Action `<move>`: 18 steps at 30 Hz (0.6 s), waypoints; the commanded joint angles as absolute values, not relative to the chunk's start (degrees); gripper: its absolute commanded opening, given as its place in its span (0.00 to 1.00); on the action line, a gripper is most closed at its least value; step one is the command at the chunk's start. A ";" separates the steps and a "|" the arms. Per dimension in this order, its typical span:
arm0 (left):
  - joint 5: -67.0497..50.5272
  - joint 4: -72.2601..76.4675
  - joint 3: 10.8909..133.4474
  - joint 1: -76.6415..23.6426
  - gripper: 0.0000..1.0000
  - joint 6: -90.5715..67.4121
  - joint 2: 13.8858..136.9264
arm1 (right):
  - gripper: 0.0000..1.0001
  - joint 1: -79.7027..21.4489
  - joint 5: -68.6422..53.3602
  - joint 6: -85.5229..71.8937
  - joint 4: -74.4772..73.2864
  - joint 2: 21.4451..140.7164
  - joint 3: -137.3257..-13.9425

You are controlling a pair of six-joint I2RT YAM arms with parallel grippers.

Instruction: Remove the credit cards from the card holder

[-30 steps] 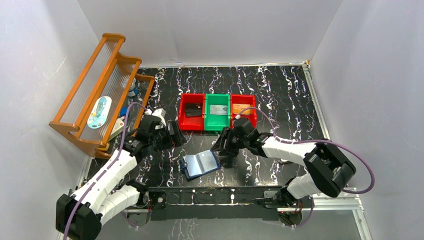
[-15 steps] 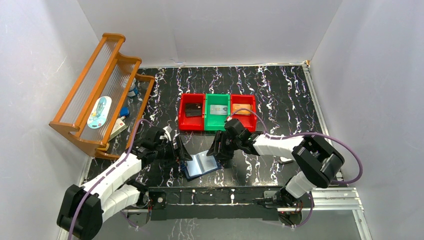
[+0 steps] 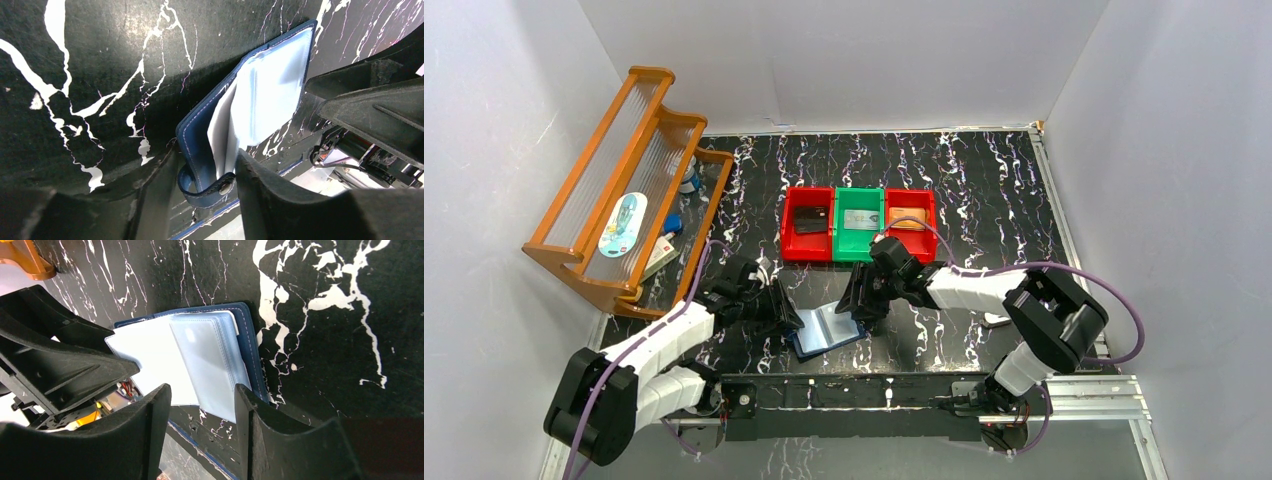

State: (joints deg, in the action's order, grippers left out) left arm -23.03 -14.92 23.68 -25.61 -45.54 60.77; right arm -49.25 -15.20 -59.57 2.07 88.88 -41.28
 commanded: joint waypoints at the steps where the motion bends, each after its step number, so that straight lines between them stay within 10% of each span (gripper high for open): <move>1: -22.68 -14.32 24.34 -25.41 0.38 -44.16 61.54 | 0.57 -49.73 -16.00 -58.38 3.53 89.40 -43.85; 18: -22.72 -14.06 27.58 -25.41 0.21 -38.83 64.17 | 0.56 -50.62 -13.61 -56.98 -0.79 90.57 -45.92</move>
